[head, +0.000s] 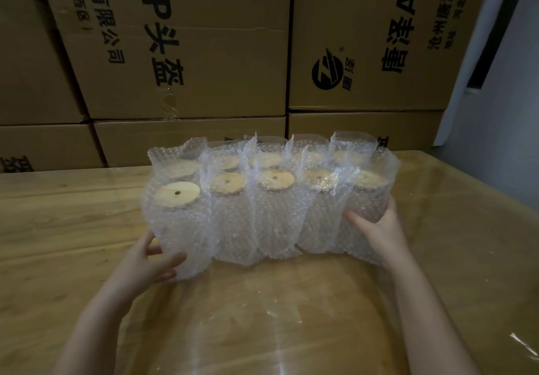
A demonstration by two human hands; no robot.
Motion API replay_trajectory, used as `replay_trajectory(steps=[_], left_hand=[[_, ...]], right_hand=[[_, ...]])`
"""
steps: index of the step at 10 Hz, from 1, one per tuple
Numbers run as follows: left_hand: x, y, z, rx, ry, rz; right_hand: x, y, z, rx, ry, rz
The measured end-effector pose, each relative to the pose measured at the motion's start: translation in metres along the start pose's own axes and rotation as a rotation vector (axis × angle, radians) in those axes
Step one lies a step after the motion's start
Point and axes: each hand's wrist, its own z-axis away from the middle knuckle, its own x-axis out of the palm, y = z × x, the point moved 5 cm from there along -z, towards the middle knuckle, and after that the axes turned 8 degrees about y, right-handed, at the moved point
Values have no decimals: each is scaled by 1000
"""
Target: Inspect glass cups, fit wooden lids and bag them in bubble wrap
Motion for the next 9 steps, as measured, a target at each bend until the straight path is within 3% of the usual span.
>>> replay_trajectory(steps=[7, 8, 9], left_hand=[[1, 9, 11, -9, 33, -32], [-4, 21, 18, 7, 66, -152], [-12, 38, 27, 71, 90, -424]], right_hand=[[5, 1, 1, -37, -60, -55], [1, -3, 6, -4, -73, 3], [-14, -25, 9, 15, -44, 27]])
